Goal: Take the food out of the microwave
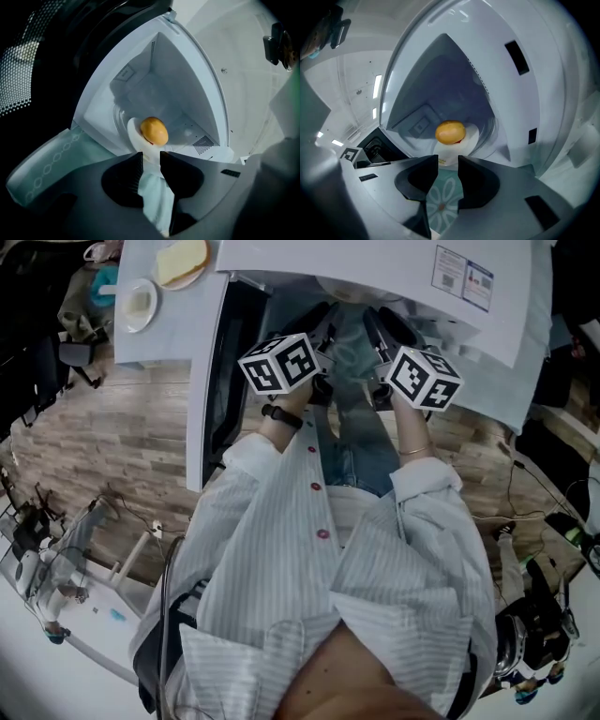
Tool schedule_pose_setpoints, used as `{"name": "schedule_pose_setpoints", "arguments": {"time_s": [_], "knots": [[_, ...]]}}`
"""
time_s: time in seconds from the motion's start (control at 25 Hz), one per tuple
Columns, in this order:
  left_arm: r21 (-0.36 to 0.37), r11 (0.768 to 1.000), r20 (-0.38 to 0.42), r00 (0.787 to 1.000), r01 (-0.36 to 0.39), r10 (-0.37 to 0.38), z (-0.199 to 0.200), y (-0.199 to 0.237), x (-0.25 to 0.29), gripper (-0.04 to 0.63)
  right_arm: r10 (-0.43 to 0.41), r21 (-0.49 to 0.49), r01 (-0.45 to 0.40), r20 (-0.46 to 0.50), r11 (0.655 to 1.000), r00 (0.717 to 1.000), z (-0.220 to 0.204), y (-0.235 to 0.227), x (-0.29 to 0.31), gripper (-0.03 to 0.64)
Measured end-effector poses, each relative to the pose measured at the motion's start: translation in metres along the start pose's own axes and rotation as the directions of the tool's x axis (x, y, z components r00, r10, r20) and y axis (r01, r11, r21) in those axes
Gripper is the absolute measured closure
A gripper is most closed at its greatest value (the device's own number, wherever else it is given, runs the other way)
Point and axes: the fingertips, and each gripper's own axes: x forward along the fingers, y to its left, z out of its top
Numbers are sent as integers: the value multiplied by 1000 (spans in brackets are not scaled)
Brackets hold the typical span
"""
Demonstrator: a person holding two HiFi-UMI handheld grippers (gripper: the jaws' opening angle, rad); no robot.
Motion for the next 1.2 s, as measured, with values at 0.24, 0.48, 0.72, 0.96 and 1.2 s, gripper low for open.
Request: {"name": "schedule_pose_setpoints", "arguments": {"time_s": [0.24,0.48,0.72,0.96,1.2], "knots": [[-142,990,10,1000,16,-15,-4,7,11,488,2,79,-1,-17,997,1000,-11,-7,14,482],[-216,976,15,1000,4,-1,-3,17,21,483,-1,155,4,-19,988,1000,-16,-16,22,482],[-278,960,14,1000,7,-3,0,22,27,462,9,213,-3,-31,977,999,-18,-19,28,472],[-300,954,3,1000,-7,9,3,27,32,449,5,255,5,-42,967,999,-18,-24,33,471],[-312,950,-8,1000,-23,21,4,28,35,447,16,292,4,-67,956,998,-15,-22,39,471]]}}
